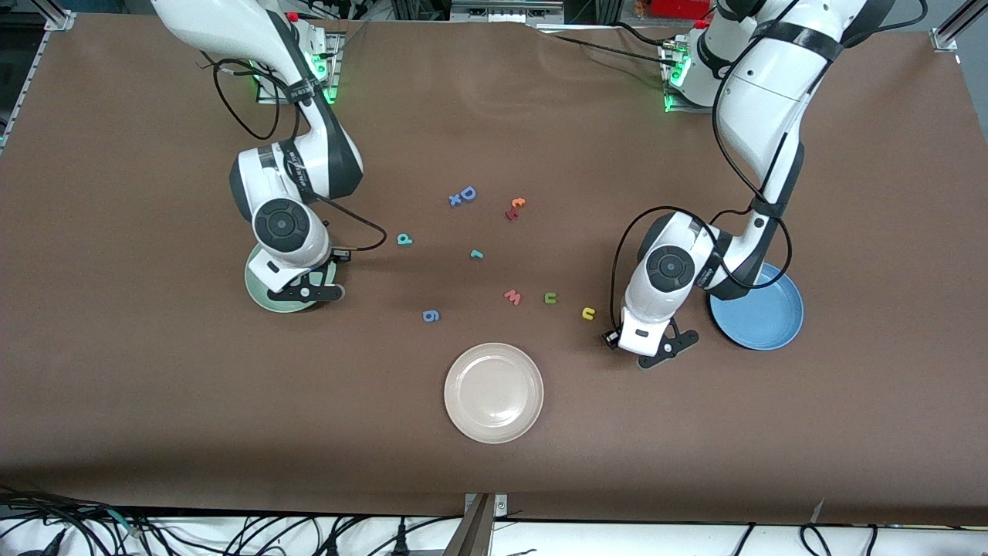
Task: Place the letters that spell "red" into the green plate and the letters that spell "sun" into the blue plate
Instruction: 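Place the e on the green plate while the left gripper carries the 2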
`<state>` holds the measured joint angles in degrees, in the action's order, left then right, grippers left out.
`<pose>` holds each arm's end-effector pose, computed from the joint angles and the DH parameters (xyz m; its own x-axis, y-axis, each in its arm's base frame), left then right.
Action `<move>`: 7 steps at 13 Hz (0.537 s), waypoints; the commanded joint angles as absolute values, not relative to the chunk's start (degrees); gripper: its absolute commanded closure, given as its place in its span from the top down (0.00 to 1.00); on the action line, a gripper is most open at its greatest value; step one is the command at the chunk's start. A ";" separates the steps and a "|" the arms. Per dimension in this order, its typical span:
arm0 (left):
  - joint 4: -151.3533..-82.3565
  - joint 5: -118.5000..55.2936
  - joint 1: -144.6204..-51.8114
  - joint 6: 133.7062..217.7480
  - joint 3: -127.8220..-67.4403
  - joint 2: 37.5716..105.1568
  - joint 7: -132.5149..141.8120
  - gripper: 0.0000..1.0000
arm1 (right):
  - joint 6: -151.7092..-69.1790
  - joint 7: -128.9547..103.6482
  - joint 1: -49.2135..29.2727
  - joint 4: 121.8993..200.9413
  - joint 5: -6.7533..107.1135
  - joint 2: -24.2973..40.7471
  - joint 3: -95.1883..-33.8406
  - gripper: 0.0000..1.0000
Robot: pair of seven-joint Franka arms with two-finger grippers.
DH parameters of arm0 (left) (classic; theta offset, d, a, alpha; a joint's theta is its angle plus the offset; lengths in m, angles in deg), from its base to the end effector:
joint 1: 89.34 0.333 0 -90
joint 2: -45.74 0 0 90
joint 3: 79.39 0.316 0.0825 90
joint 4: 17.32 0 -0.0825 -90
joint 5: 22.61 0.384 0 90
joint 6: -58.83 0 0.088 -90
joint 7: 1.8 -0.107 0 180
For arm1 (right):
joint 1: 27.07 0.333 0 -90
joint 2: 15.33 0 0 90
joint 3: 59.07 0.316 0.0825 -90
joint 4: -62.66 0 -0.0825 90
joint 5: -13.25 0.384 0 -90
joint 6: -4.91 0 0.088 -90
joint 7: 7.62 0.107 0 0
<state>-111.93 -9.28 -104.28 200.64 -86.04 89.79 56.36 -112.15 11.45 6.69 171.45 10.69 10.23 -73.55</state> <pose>0.6437 -0.2456 0.1698 0.8760 0.4730 0.0939 0.4742 -0.8803 0.0108 0.5620 0.1998 0.2529 0.9744 0.0109 -0.2247 0.0629 -0.9722 0.2257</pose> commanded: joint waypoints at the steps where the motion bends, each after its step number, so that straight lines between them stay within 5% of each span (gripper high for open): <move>1: -111.01 -7.49 -104.99 200.69 -84.84 90.84 56.38 0.02 | -115.48 9.18 4.50 177.17 10.96 8.84 -73.66 0.04; 5: -110.83 -8.37 -103.76 196.91 -84.49 87.33 47.98 0.03 | -124.19 6.53 2.46 183.07 10.96 11.29 -73.66 0.06; 6: -110.83 -8.81 -103.06 195.69 -84.40 86.53 44.46 0.04 | -124.20 6.27 2.03 182.90 10.96 11.91 -73.66 0.11; 7: -110.83 -10.29 -102.62 195.33 -84.23 86.35 41.82 0.04 | -124.02 6.27 1.68 182.72 10.96 11.92 -73.57 0.32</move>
